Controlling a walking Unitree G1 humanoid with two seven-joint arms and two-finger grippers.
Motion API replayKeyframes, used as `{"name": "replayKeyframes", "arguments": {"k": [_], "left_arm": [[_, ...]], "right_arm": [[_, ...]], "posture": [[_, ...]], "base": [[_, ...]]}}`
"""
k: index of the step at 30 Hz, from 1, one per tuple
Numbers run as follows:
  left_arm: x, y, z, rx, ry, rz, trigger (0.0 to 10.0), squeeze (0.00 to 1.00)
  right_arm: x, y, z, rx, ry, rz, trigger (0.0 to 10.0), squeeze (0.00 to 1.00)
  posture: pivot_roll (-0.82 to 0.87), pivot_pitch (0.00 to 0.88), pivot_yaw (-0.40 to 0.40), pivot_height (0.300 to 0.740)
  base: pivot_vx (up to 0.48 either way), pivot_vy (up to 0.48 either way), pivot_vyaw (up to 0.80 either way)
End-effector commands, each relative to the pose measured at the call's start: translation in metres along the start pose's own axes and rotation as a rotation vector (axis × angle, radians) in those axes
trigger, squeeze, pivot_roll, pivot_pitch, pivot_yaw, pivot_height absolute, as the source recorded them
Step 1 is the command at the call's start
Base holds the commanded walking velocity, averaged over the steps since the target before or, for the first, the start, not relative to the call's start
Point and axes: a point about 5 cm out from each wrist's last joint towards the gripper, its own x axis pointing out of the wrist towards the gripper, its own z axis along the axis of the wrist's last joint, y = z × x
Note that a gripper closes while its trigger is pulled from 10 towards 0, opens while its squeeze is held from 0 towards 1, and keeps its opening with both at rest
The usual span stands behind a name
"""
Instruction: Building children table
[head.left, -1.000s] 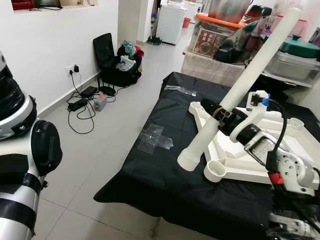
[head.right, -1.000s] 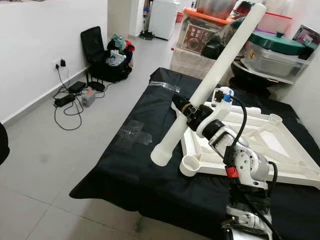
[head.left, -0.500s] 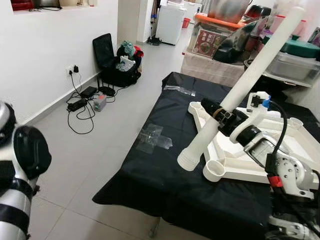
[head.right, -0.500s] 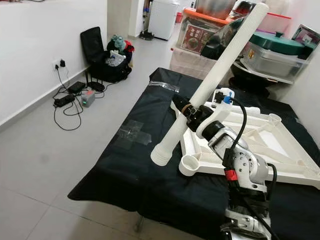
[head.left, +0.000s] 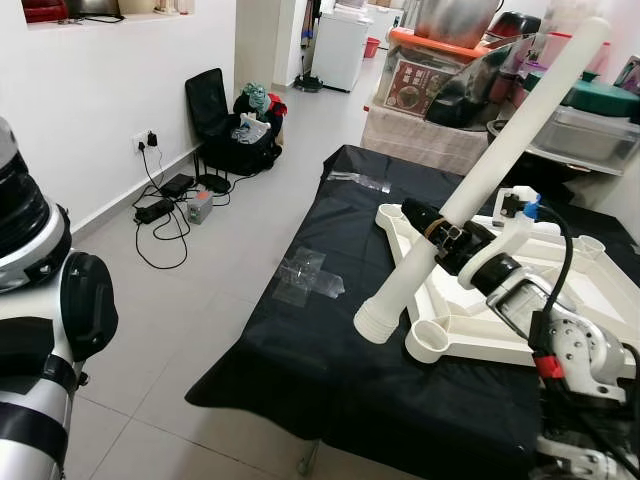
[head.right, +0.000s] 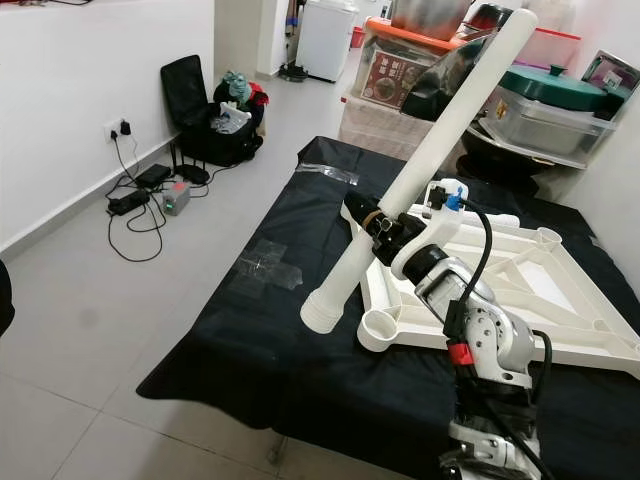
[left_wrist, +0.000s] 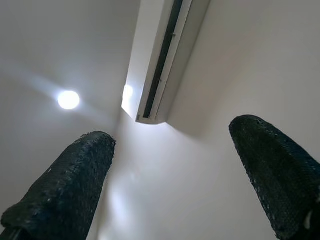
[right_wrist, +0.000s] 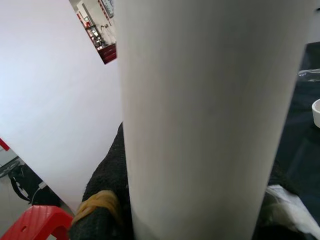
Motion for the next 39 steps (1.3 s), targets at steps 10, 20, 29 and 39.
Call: {"name": "replayKeyframes", "arguments": {"k": [10,20,29,39], "left_arm": [[-0.112,-0.022,-0.107,-0.104,0.555,0.221,10.0,0.0],[-0.218,-0.084,-0.175,-0.234,1.008,0.485,10.0,0.0],[-0.256,-0.133,-0.182,-0.343,1.171,0.431,10.0,0.0],[-0.269,-0.158,-0.183,-0.359,1.249,0.383,10.0,0.0]], "right_arm": [[-0.005,0.009,0.011,-0.226,-0.107,-0.086,0.0,0.0],[-0.004,0.015,0.043,-0.375,-0.301,-0.234,0.0,0.0],[-0.014,-0.017,0.023,-0.376,-0.235,-0.522,10.0,0.0],[-0.018,-0.037,-0.001,-0.392,-0.03,-0.769,10.0,0.0]], "posture": [[0.02,0.0,-0.131,0.74],[0.04,0.0,-0.118,0.74],[0.05,0.0,-0.11,0.74],[0.05,0.0,-0.108,0.74]], "base": [[0.0,0.0,0.0],[0.0,0.0,0.0],[0.0,0.0,0.0],[0.0,0.0,0.0]]}}
